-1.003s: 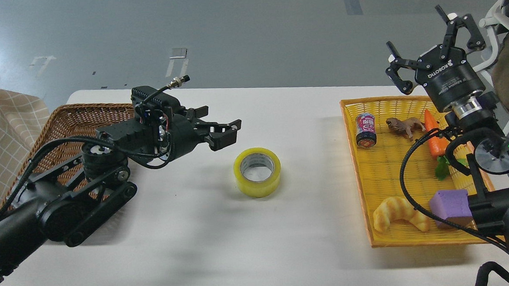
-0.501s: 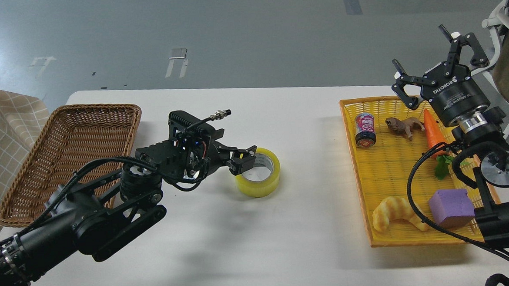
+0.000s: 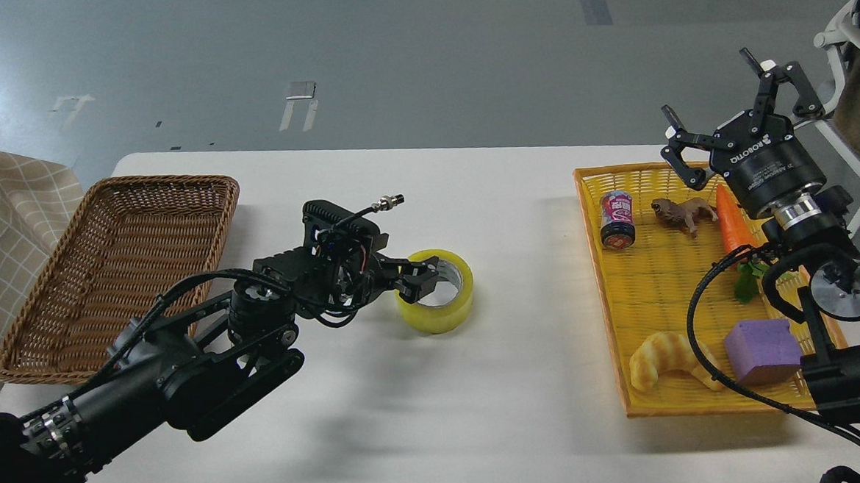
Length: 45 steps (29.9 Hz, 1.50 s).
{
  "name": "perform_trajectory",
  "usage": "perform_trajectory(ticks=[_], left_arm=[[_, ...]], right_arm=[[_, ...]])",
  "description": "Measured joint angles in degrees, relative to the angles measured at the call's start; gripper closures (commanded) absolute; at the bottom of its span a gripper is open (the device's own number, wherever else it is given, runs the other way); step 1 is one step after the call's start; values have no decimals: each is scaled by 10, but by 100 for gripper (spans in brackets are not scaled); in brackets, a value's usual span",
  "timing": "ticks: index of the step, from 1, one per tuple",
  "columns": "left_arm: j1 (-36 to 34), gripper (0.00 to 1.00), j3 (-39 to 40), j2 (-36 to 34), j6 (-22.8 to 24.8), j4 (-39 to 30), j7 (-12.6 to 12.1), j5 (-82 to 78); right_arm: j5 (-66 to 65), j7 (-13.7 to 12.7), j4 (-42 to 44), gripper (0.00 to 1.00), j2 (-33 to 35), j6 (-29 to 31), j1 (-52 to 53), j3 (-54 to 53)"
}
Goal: Place and transfer tape with both arms
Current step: 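Grip the tape roll's rim with the left gripper, then lift the tape roll and carry it over the wicker basket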
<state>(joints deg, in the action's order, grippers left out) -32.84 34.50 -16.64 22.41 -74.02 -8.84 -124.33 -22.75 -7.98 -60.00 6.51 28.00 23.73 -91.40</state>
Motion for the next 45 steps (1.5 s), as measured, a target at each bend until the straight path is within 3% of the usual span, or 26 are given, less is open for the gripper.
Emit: perform_trajectory(ticks=[4,11,14,20,22,36,45], left_arm=[[0,33,-15,0,0,4,0,1],[0,33,-22,4,0,12,0,1],[1,38,-22,5,0,17,0,1],[4,78,-23,11,0,30,0,1],[5,100,-23,13,0,33,0,1],[-2,100,-23,16,0,47,8,-2],[-34,100,-19,-23,0,3,10,5]], right_arm=[[0,1,0,0,-1,0,0,0],[0,1,0,0,-2,0,-1,0],[1,1,-1,0,-2,0,-3,0],[1,2,-1,0,-3,0,-8,0],[1,2,-1,0,-3,0,-8,0],[1,3,-1,0,-5,0,-9,-1],[1,3,-1,0,-7,0,-9,-1]])
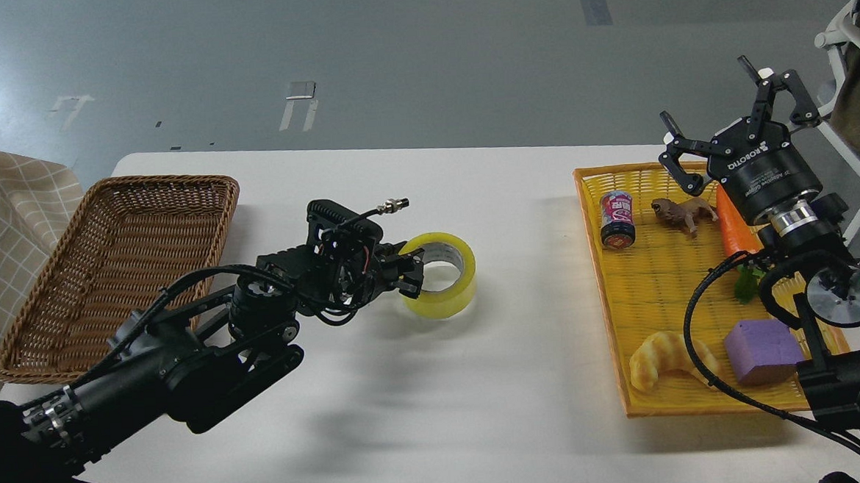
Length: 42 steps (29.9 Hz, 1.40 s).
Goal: Place and transfer tape with both arms
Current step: 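Lift the tape roll and carry it over the wicker basket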
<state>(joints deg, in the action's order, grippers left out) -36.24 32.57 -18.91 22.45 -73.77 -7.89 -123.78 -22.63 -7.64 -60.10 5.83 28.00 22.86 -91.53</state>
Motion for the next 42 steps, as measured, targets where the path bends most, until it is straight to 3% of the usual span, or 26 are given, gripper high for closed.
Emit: perform_trajectory(ticks=[11,19,32,42], left_arm=[[-86,100,2,-79,-1,-9,20,55],[-111,100,2,-171,-3,-8,64,86],[-105,100,-3,-342,-41,1,150,129],[-36,100,-4,-399,-72,50,198,134]], right_arm=[[0,0,-1,0,0,0,1,-1],[0,0,-1,0,0,0,3,-1],[0,0,1,0,-2,0,5,7],[0,0,0,0,-5,0,5,9]])
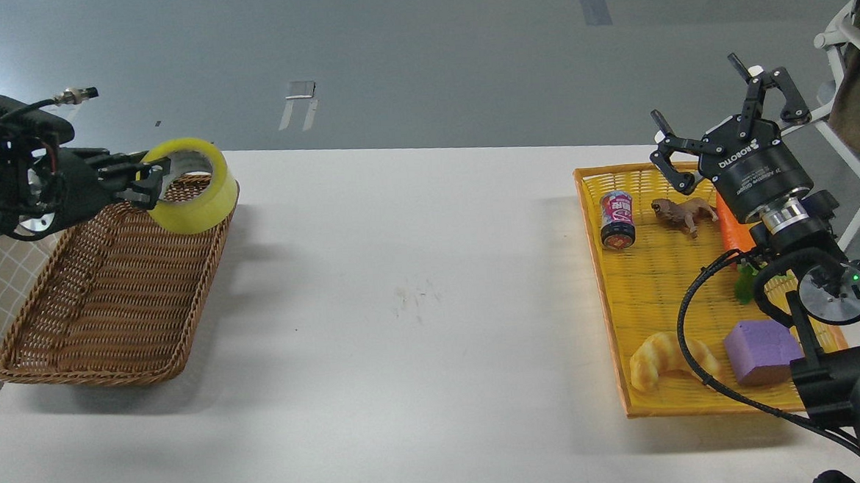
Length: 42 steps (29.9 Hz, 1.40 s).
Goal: Place and transfer tape with both arms
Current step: 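Lift the tape roll and carry it over the wicker basket, then lower the tape roll into the basket and open the left gripper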
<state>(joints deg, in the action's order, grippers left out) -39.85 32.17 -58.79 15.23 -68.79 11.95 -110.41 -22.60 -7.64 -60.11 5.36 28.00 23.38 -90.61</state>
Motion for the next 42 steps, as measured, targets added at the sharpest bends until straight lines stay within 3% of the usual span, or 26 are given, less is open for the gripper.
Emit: perform_trajectory(ticks=[15,27,42], left_arm=[[77,100,0,0,-64,104,49,4],[122,100,0,9,-102,149,64,26],[148,100,0,33,-105,162,65,40]], right_arm=[[0,0,1,0,0,0,-1,1],[0,0,0,0,0,0,-4,1],[0,0,0,0,1,0,-4,0]])
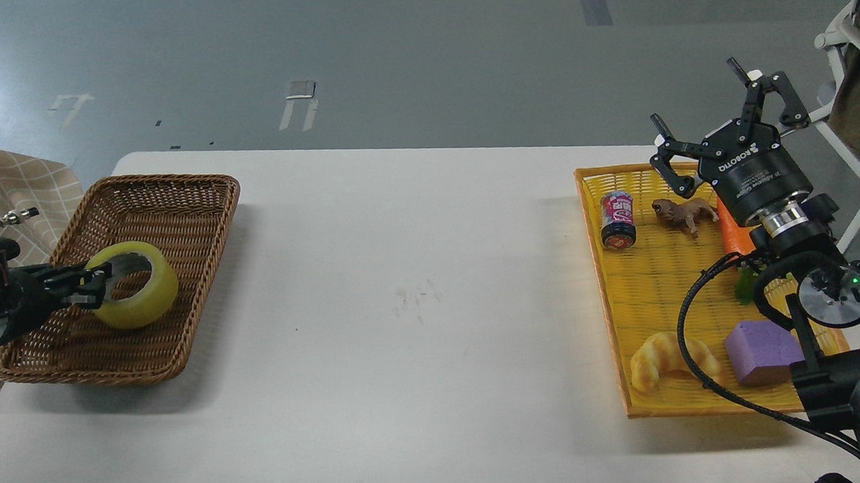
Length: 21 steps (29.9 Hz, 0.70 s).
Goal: Place and transfer tape with both arms
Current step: 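Lower the tape roll into the basket and open the left gripper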
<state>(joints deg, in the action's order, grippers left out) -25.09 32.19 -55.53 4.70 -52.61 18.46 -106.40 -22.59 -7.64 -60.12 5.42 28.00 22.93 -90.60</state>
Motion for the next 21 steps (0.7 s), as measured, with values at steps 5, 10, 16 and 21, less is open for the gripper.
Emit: perform_trajectory(ticks=[5,10,16,21], left_arm=[[1,100,0,2,0,1,-1,1],[1,59,0,2,-1,2,-2,1],[6,21,0,2,-22,2,-3,1],[8,10,0,2,-28,-2,-4,3]], right_arm=[[0,0,0,0,0,0,0,0],[0,0,0,0,0,0,0,0],[0,0,0,0,0,0,0,0],[0,0,0,0,0,0,-1,0]])
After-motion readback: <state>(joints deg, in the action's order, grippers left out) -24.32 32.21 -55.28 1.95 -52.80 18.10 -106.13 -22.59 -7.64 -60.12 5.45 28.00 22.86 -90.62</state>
